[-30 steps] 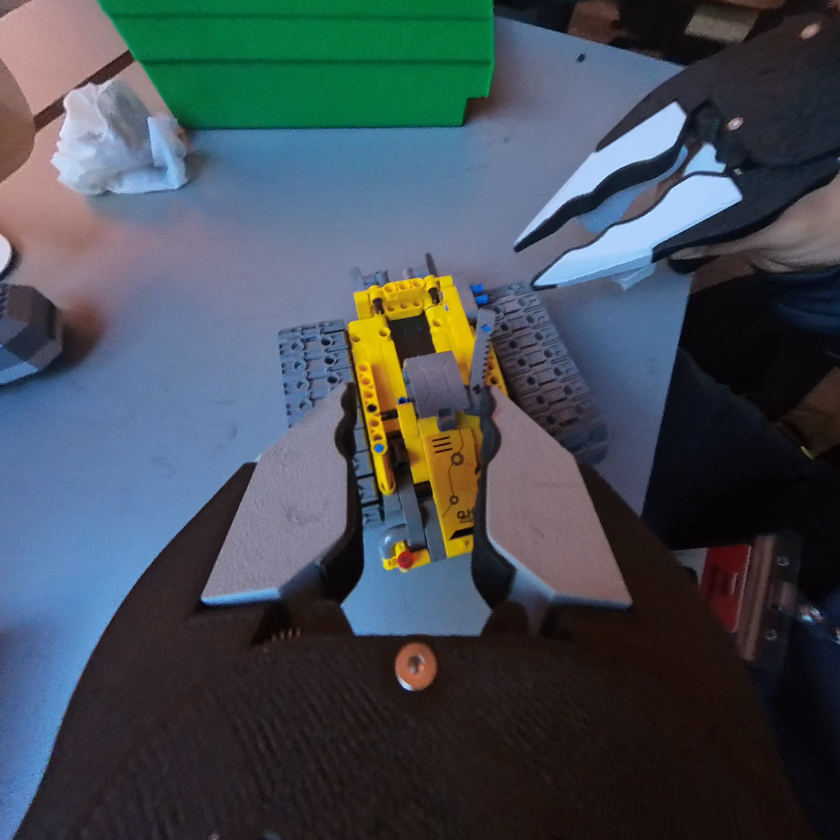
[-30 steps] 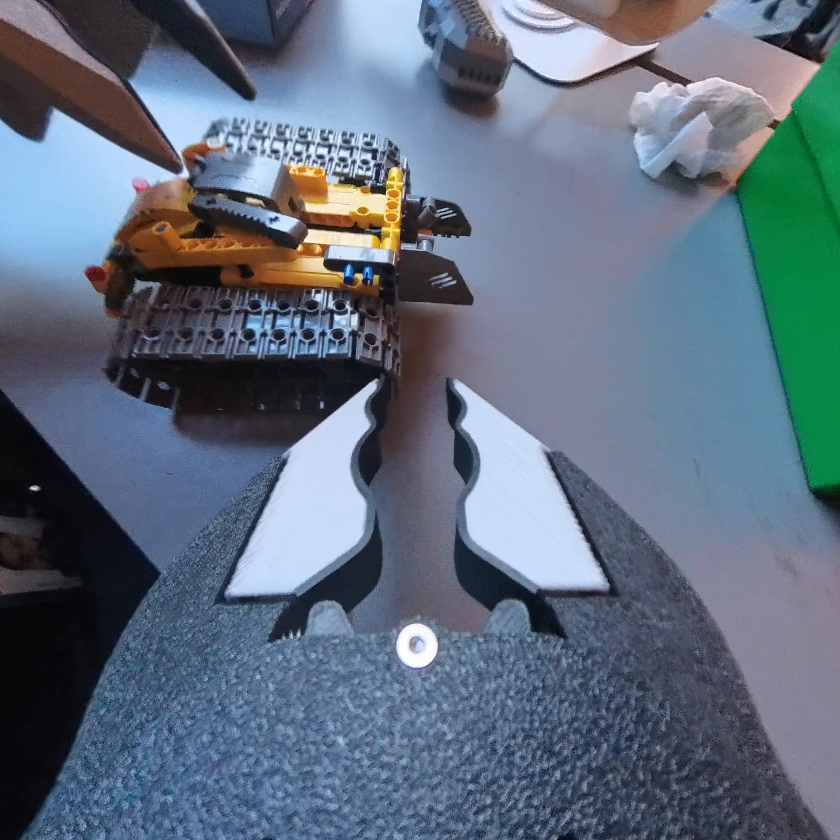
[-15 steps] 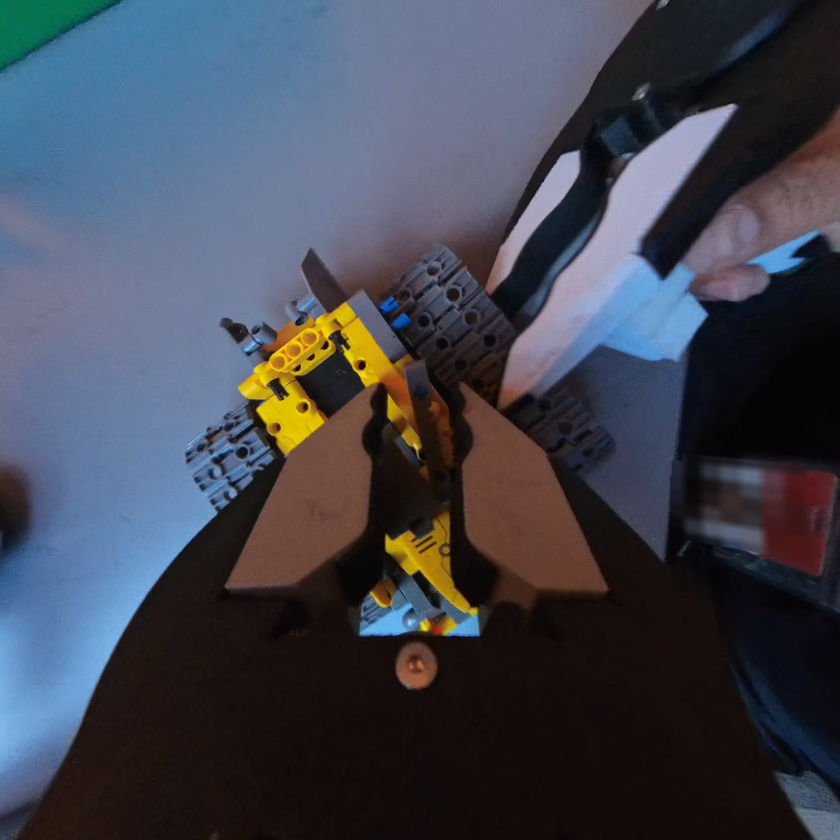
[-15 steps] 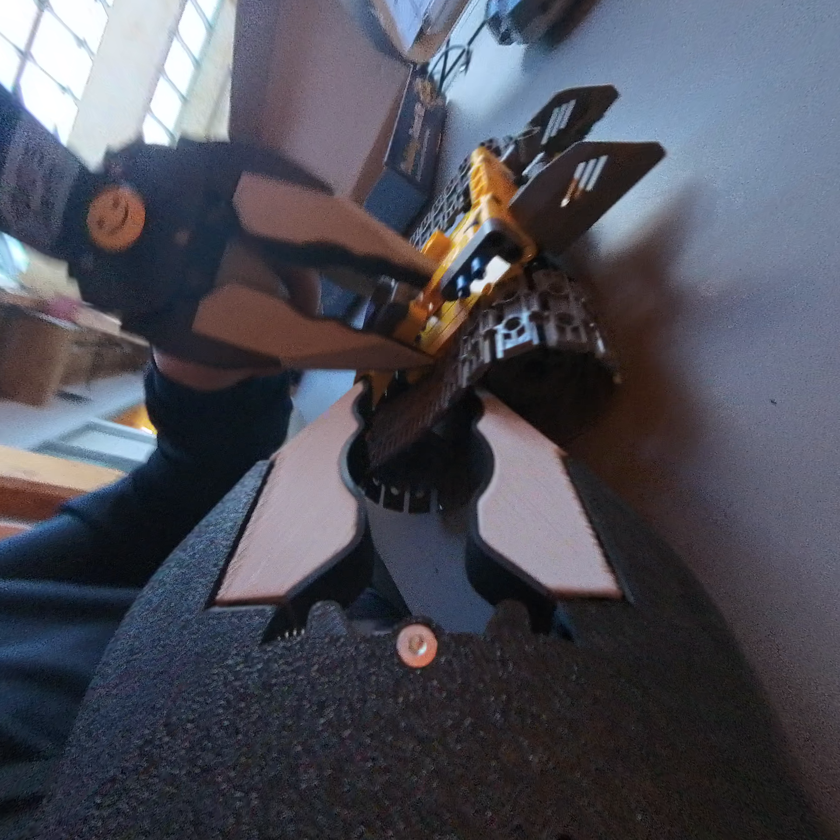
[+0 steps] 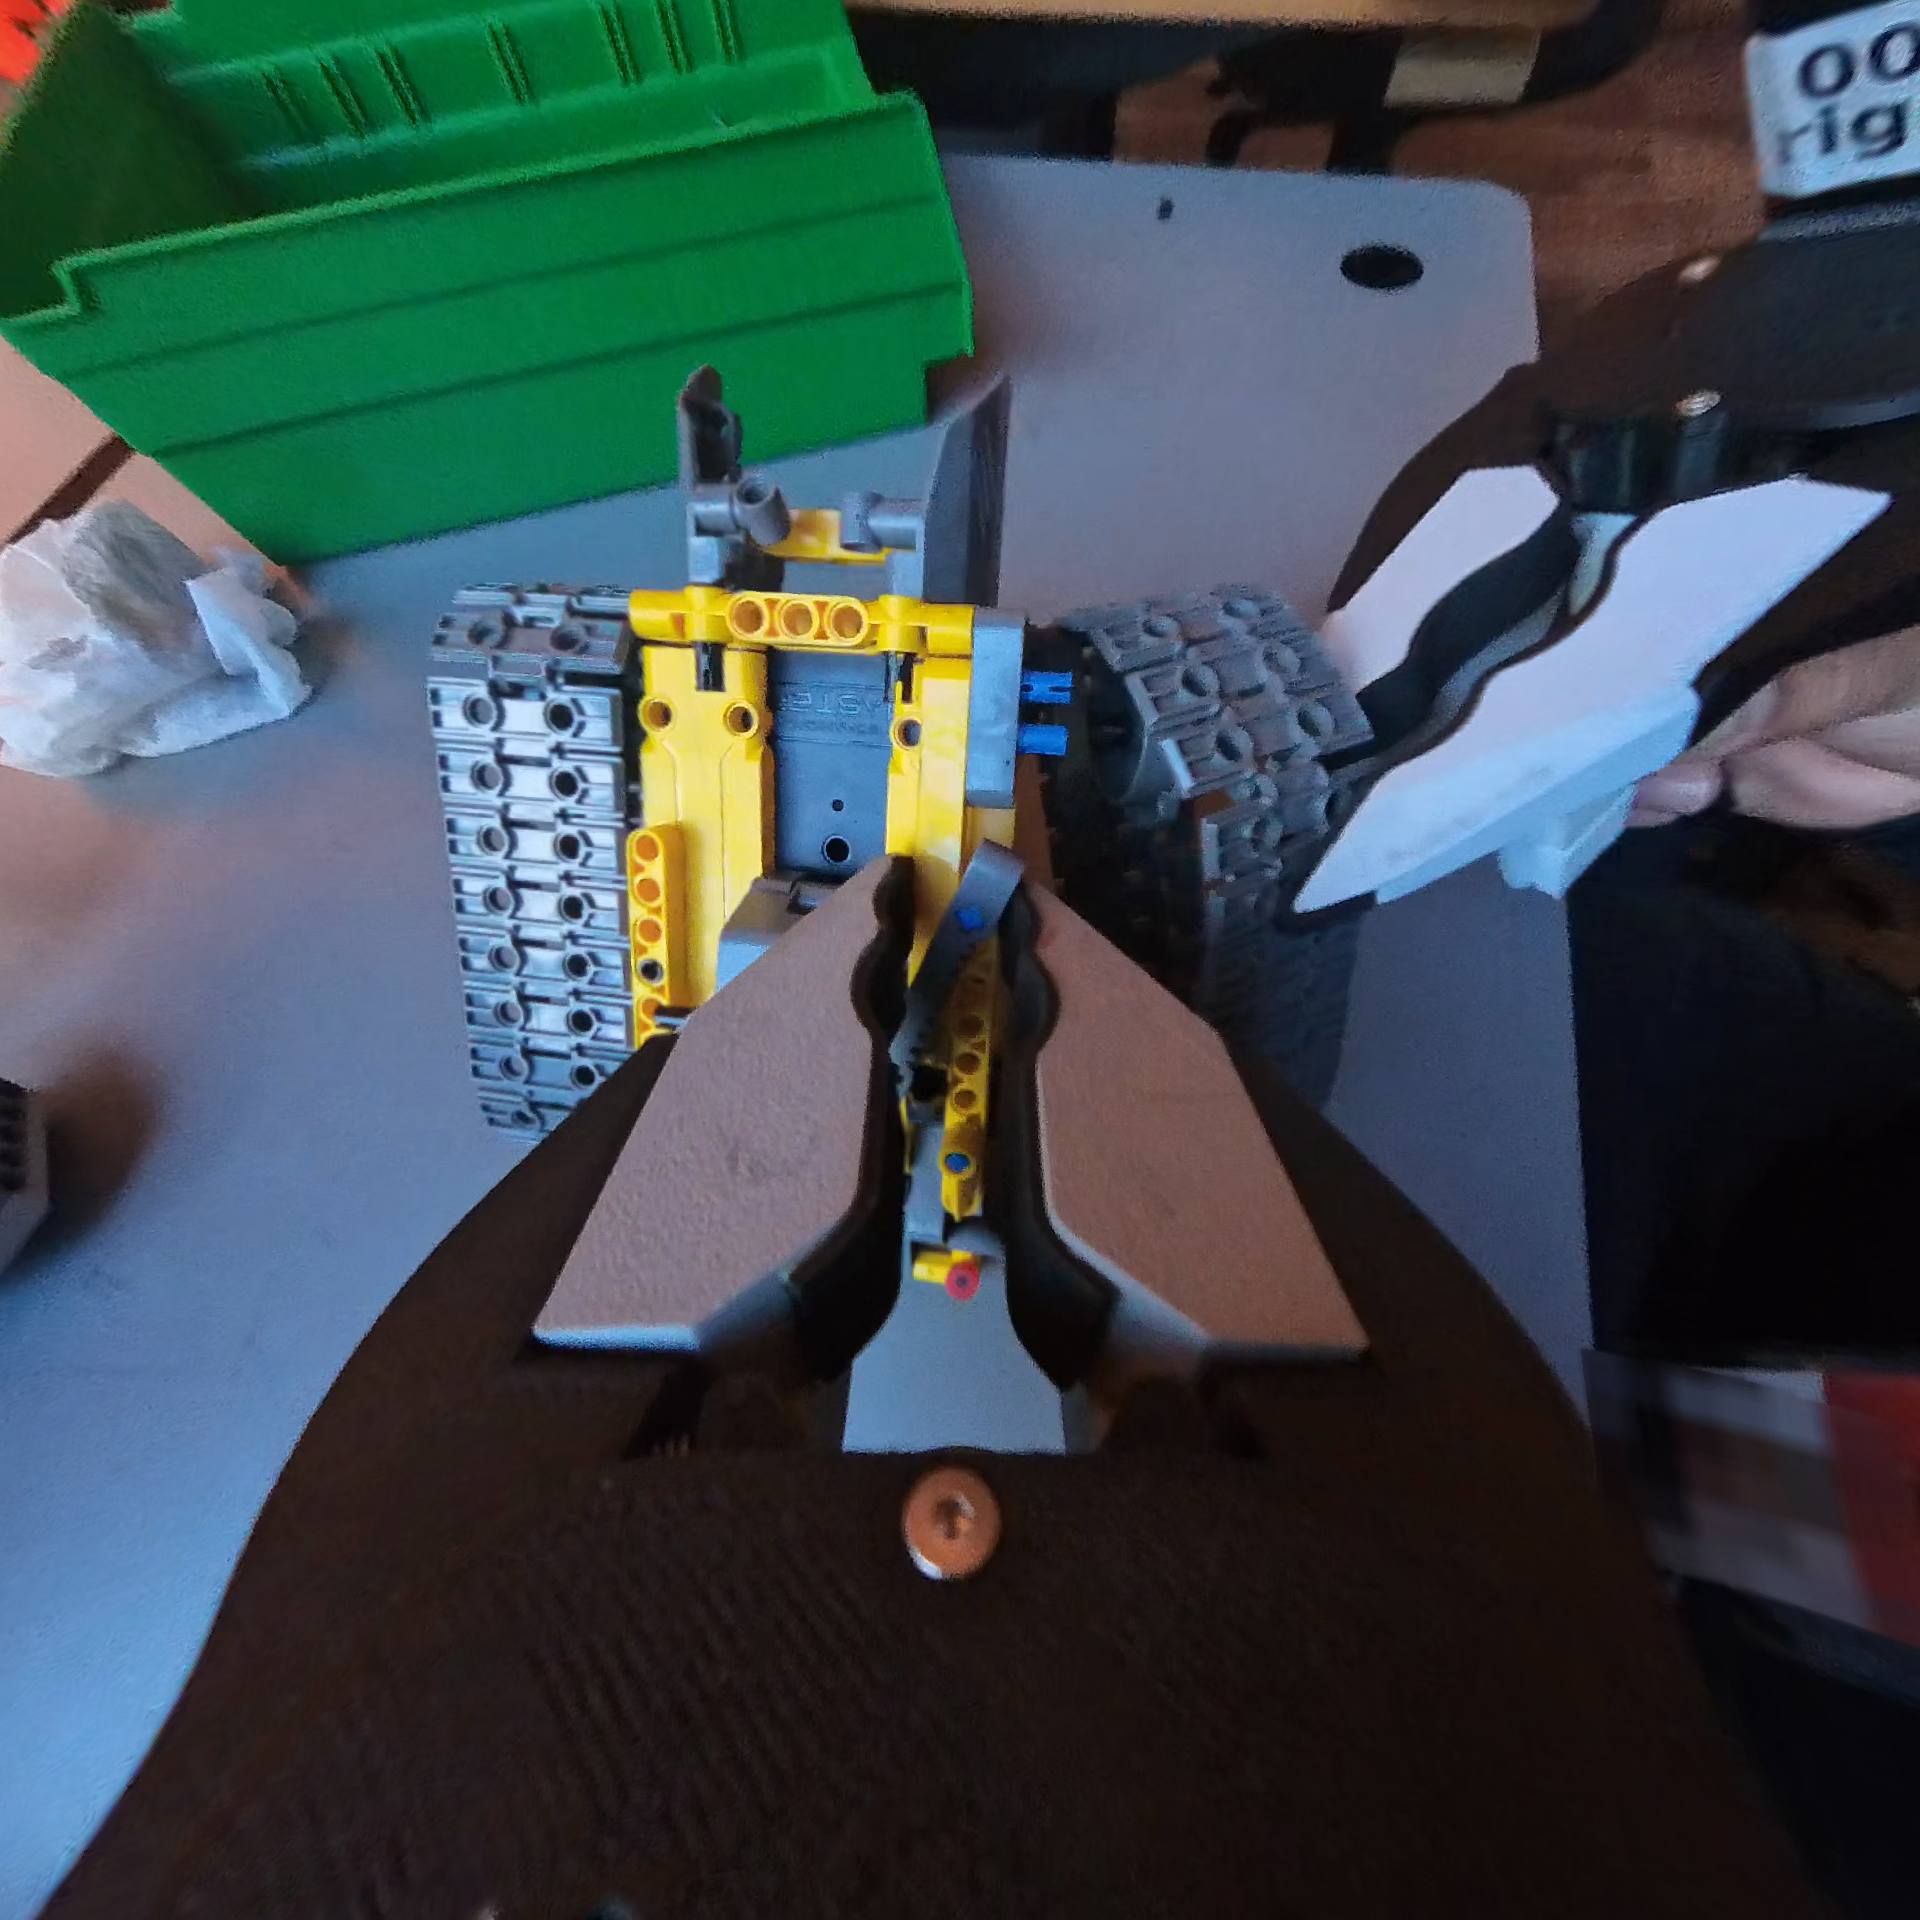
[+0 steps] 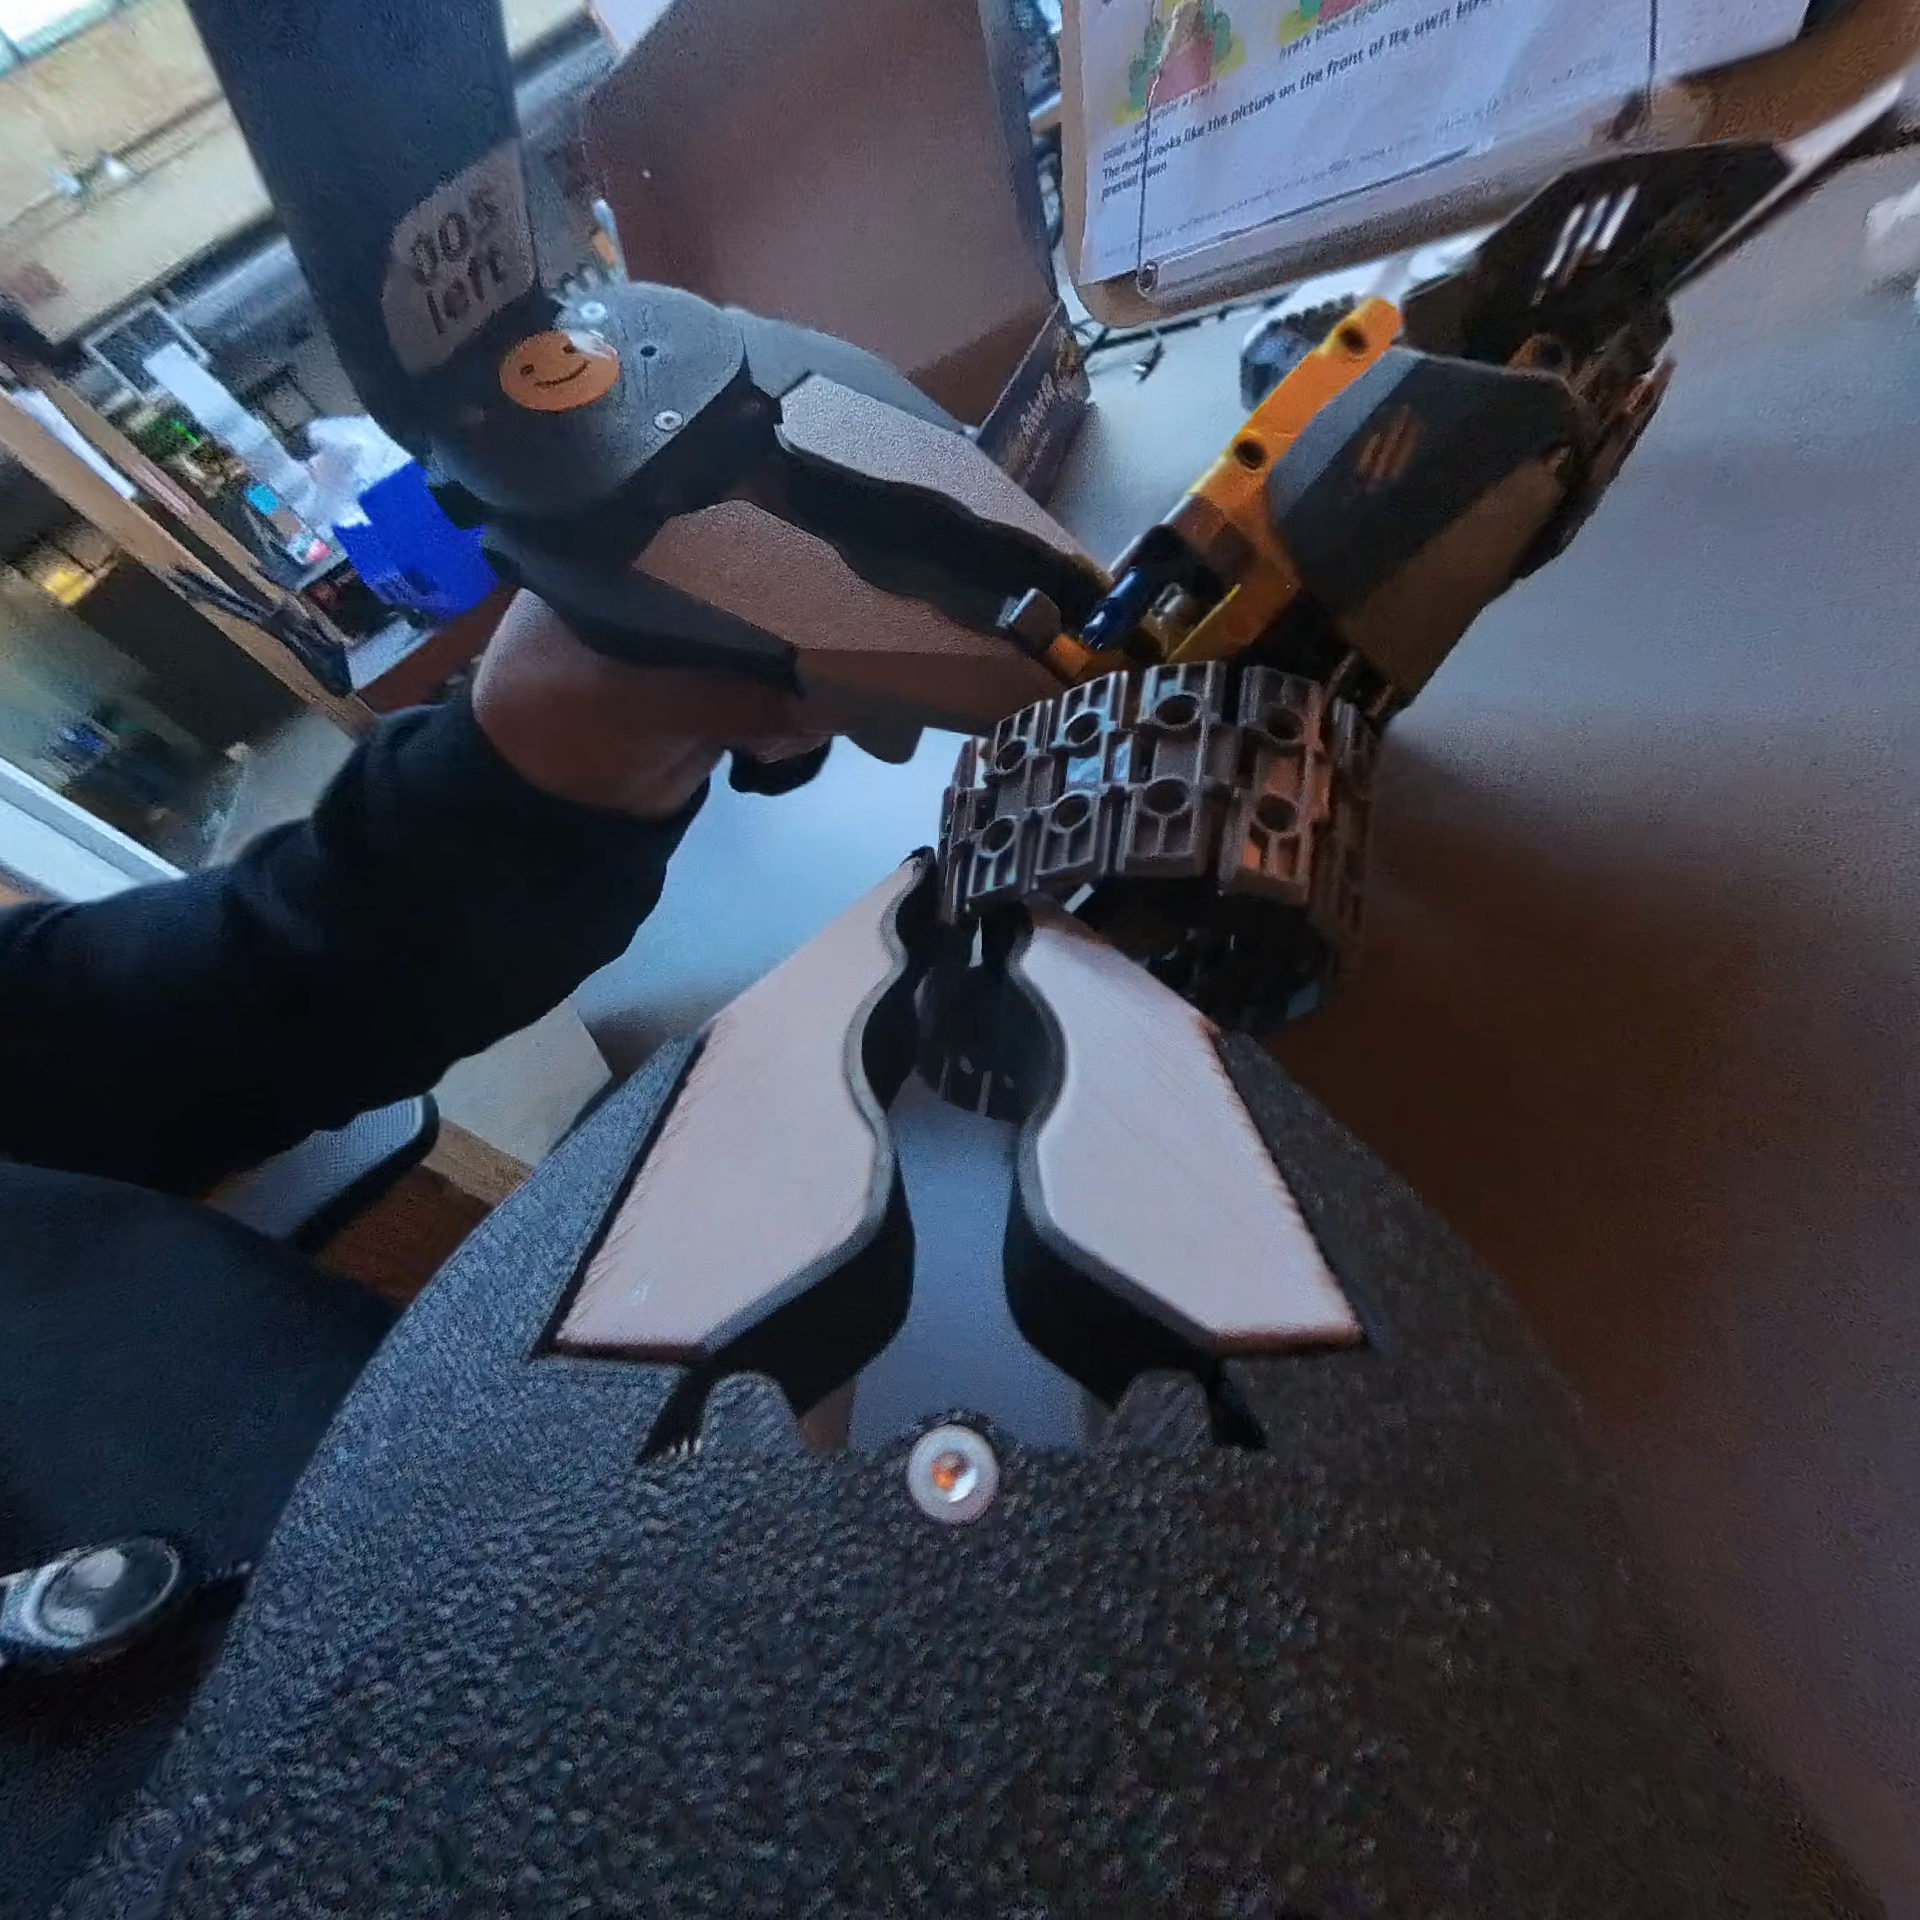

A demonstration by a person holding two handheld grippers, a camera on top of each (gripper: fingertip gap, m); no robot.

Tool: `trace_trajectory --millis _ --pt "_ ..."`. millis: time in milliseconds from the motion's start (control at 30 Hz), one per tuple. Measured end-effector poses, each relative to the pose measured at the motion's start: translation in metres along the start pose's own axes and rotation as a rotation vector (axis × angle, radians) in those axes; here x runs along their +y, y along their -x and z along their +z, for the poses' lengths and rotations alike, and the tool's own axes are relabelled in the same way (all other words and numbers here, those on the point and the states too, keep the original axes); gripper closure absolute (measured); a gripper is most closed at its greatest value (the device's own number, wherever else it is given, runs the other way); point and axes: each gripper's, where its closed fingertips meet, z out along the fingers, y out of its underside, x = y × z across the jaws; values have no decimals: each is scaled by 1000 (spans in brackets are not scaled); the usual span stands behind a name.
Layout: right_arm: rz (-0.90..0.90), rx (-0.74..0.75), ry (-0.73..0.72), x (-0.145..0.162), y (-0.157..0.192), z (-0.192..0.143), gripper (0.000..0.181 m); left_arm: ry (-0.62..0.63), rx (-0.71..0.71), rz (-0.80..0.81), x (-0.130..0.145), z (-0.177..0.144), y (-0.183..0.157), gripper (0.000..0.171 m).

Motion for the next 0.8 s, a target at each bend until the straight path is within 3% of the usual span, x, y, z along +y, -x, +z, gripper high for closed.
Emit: trace_trajectory --millis 67,200,367,467,567,700,800 --pt "-17 -9 3 -6 -3 -8 177 -62 -4 -31 -3 -6 -3 157" --pt "144 -113 -90 -18 -8 -24 178 -127 -21 -41 -1 -24 -14 156" --pt "-28 -60 -40 -7 22 -5 177 -96 -111 -22 0 -26 13 159" --pt "134 1 -101 -16 -24 -25 176 -109 -106 -37 -4 -26 3 159" --pt "324 56 -187 -20 -79 -67 177 -156 -189 -54 -7 -57 15 161" --pt "144 49 40 1 -50 -49 176 -94 -178 -90 13 -50 28 162" --pt "64 107 93 0 -59 -27 177 -34 -187 -36 17 -36 30 162"
